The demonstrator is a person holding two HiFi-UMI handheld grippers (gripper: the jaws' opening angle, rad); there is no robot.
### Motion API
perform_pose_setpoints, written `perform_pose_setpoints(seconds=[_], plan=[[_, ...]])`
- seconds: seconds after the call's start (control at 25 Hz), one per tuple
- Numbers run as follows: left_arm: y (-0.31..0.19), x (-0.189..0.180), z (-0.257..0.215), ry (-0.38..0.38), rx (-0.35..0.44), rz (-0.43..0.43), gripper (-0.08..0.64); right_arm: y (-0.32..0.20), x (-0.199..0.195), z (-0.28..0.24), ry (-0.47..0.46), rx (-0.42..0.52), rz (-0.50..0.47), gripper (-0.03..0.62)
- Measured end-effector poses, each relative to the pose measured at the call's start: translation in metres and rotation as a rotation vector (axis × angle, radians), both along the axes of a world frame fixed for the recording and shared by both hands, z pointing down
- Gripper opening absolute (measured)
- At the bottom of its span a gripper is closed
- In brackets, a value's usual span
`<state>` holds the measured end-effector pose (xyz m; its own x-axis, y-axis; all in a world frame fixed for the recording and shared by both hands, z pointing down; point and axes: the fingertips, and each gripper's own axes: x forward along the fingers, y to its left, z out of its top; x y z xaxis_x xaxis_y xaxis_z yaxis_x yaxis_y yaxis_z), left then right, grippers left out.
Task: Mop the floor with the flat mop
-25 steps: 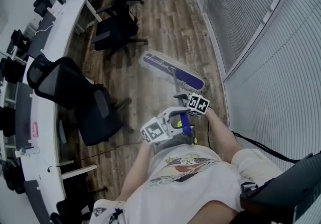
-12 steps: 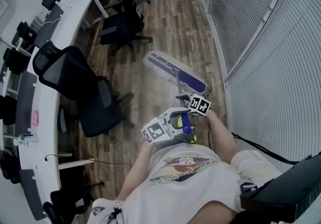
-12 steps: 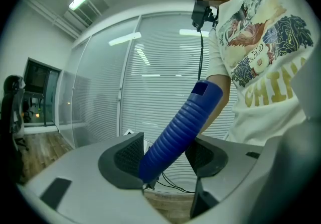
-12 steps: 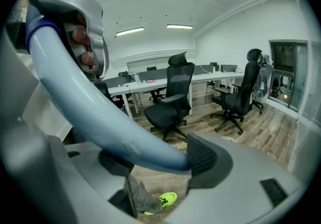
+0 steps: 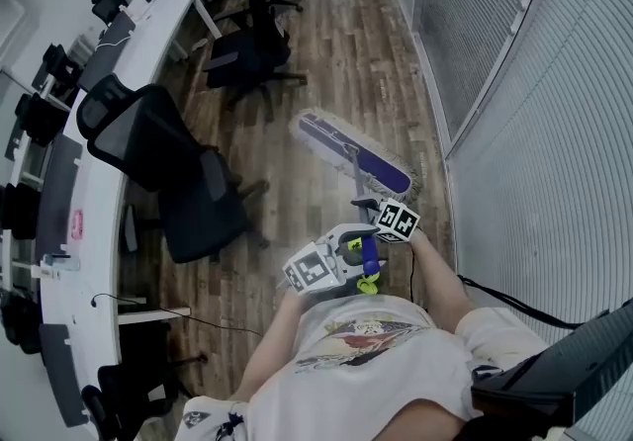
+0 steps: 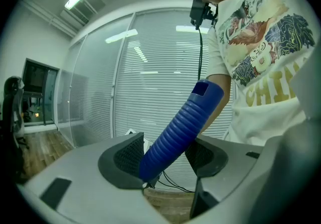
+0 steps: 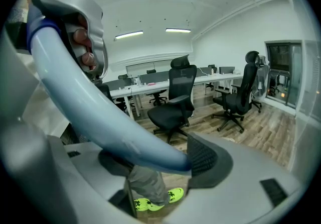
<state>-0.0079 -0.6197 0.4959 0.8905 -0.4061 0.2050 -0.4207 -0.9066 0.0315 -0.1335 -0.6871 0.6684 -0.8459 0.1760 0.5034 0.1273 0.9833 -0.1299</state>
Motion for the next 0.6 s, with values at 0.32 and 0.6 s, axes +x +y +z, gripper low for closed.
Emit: perform_pose_setpoints(seconds=[0.32,0.6], plan=[[0.028,-0.007,0.001,-0.005,-0.038,-0.034,0.242,0.03,-0.005,-0.001,-0.01,-0.02,-0.008,0.256],[0.068,-0.014,0.002,-0.029,-0.026,-0.032,0.242,0.066,-0.009,-0.003,-0.012,-0.006,0.008,0.256]])
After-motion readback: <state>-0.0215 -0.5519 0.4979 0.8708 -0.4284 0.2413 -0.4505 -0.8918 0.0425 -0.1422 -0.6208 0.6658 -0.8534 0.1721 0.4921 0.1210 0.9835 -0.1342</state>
